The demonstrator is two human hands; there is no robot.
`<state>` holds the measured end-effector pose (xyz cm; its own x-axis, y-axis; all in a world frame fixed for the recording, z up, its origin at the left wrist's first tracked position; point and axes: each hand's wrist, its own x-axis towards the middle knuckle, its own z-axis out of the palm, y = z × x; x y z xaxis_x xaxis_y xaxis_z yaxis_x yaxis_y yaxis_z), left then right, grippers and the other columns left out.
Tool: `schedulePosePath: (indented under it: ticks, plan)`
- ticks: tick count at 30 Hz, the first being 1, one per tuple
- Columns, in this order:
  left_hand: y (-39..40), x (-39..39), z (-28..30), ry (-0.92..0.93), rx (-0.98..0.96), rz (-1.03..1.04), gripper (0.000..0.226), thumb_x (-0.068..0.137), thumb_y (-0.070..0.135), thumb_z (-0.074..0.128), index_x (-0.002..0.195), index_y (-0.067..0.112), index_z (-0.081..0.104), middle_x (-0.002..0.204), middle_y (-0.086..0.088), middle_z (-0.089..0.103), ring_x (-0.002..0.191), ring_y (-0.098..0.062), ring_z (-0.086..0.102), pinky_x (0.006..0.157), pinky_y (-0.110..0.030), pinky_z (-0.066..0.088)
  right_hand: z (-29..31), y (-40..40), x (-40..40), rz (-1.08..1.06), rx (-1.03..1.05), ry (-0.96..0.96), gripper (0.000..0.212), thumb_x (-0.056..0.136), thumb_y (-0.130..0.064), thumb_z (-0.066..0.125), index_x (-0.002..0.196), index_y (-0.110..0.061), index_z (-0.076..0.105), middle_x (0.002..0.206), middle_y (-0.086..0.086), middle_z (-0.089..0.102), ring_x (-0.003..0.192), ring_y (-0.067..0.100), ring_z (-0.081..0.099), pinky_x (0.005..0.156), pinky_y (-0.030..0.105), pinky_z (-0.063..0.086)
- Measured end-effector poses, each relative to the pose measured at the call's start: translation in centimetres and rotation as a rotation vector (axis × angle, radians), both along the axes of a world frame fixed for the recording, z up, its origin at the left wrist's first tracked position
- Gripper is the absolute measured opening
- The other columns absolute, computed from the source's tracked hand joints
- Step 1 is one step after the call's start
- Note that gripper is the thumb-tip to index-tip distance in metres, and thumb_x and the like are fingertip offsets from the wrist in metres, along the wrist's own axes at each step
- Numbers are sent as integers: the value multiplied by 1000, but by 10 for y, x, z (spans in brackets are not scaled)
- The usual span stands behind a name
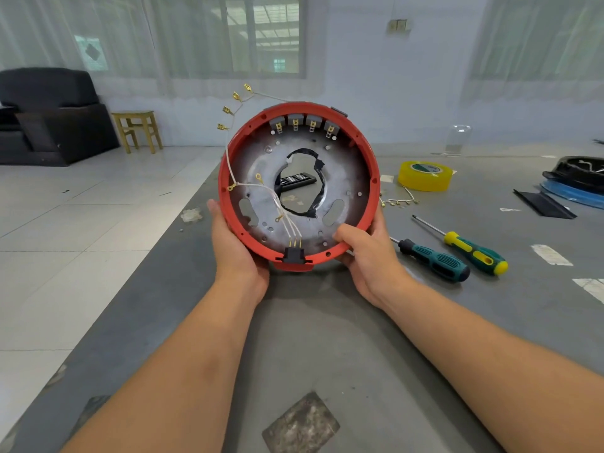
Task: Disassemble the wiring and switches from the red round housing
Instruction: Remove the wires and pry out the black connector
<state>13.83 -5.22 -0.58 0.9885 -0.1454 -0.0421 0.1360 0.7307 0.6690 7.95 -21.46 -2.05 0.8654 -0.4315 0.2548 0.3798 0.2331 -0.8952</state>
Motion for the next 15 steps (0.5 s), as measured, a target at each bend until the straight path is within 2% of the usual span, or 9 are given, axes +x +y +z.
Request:
schedulePosePath:
  ticks: [1, 2, 3, 5, 8, 9, 11, 13, 15]
  plan:
    - [3, 0, -1, -19, -13, -14, 74, 98, 80, 37, 125, 22, 74, 113, 2, 69, 129, -35, 47, 99, -42, 47, 0, 0, -1, -4, -12, -3, 75, 67, 2, 63, 133, -32, 55, 94, -1, 68, 80, 21, 66, 68, 36, 57]
    - [5, 0, -2, -50, -9, -26, 76, 96, 81, 37, 119, 23, 81, 110, 1, 77, 128, -33, 53, 98, -42, 51, 0, 1, -1, -4, -23, -4, 76, 68, 2, 64, 134, -34, 54, 96, 1, 69, 83, 24, 66, 71, 39, 58]
    - [6, -1, -1, -81, 14, -36, 75, 95, 82, 39, 119, 24, 81, 116, -5, 79, 126, -31, 64, 96, -43, 59, 0, 2, -1, -3, -33, -2, 76, 68, 2, 64, 133, -36, 54, 98, 2, 69, 86, 26, 66, 74, 43, 59]
    - [6, -4, -2, -125, 121, -42, 75, 89, 81, 49, 128, 21, 74, 119, -7, 78, 109, -23, 77, 89, -41, 64, 0, 1, -2, 0, -35, 1, 77, 68, 2, 64, 133, -37, 54, 98, 4, 69, 87, 29, 66, 77, 48, 58]
    - [5, 2, -10, -124, 302, 2, 75, 76, 56, 78, 135, 17, 52, 81, 6, 71, 65, -7, 71, 64, -28, 60, 0, -6, -5, 23, -30, 9, 77, 70, 5, 62, 137, -32, 51, 99, 7, 68, 84, 28, 66, 73, 46, 58]
    - [6, 5, -12, -143, 372, -16, 73, 75, 44, 81, 136, 17, 50, 82, 4, 73, 67, -9, 72, 64, -30, 60, -1, -10, -7, 32, -40, 10, 78, 70, 5, 63, 138, -31, 50, 100, 8, 68, 85, 28, 67, 72, 45, 58]
    - [12, 9, -16, -181, 515, -64, 78, 68, 28, 82, 138, 18, 49, 104, -6, 76, 84, -18, 77, 81, -45, 64, -1, -14, -11, 55, -74, 8, 83, 66, -1, 69, 139, -34, 49, 106, 7, 71, 89, 28, 70, 71, 42, 60]
    - [19, 13, -17, -168, 645, -36, 85, 53, 30, 76, 134, 23, 50, 110, -10, 74, 94, -25, 76, 92, -58, 61, -1, -15, -12, 75, -121, 2, 88, 63, -9, 76, 140, -39, 46, 115, 4, 72, 93, 27, 72, 72, 39, 60]
    - [23, 17, -18, -158, 740, 10, 81, 49, 35, 69, 128, 28, 52, 113, -9, 74, 102, -32, 75, 92, -63, 60, -2, -13, -11, 72, -159, -1, 90, 66, -11, 78, 143, -40, 43, 121, 4, 71, 100, 29, 73, 76, 42, 60]
